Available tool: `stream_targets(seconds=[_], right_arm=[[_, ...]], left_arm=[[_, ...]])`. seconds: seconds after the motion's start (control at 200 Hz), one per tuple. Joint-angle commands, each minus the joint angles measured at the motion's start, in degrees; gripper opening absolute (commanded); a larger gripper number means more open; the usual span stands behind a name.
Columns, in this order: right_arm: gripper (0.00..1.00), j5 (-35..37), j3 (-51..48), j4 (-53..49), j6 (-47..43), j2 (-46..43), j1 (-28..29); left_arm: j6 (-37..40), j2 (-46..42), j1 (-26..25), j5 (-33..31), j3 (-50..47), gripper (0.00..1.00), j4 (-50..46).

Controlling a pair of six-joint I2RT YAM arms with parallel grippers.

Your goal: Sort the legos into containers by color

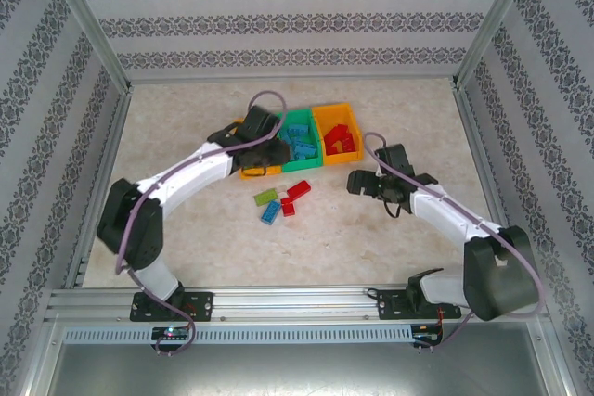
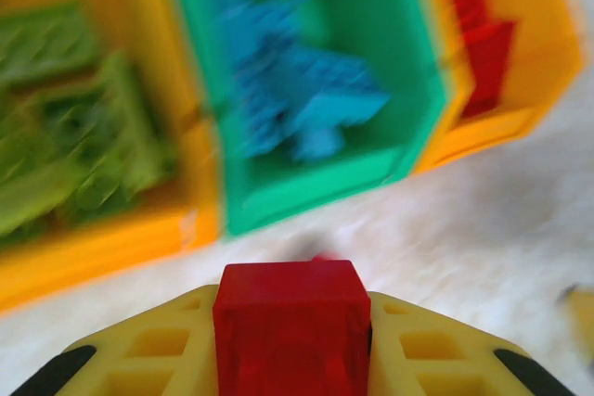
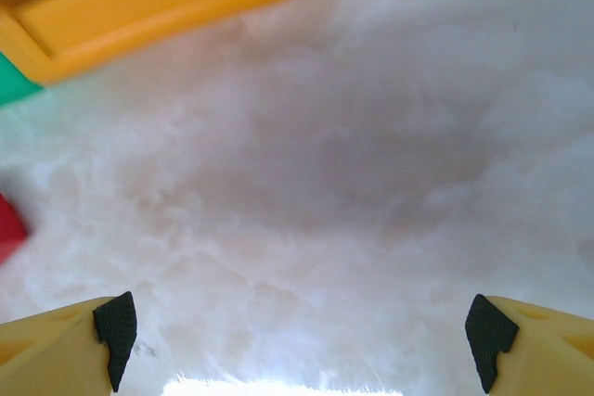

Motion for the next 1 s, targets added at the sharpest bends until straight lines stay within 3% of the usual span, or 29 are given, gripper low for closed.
stream_targets(seconds=[0.0,0.24,0.47,0.614,0.699,0.994], right_arm=[[0.95,1.9,-4.2,3.0,1.4,-4.4,2.4],[0.95,6.3,-10.9,2.9,2.9,-12.5,9.8],[0.96,6.9,-12.6,1.9,6.2,-17.1,11.8],[0.96,6.7,-13.2,2.1,6.0,-17.9,14.5],[0.96,7.6,-12.7,1.9,4.8,-17.4,17.0],[0.96,9.2,-7.4,4.6,2.4,-9.1,25.9]], left_arm=[[3.5,7.3,-0.7,6.5,10.8,0.26,0.4],[2.8,24.8,-0.7,12.2,35.5,0.27,-3.1],[-1.4,39.5,-0.6,14.2,54.2,0.3,-7.5],[-3.6,43.0,-0.6,14.2,56.6,0.39,-7.3],[-3.5,43.1,-0.6,13.7,56.3,0.5,-7.6],[-0.1,36.8,-0.8,11.1,52.4,0.81,-8.1]])
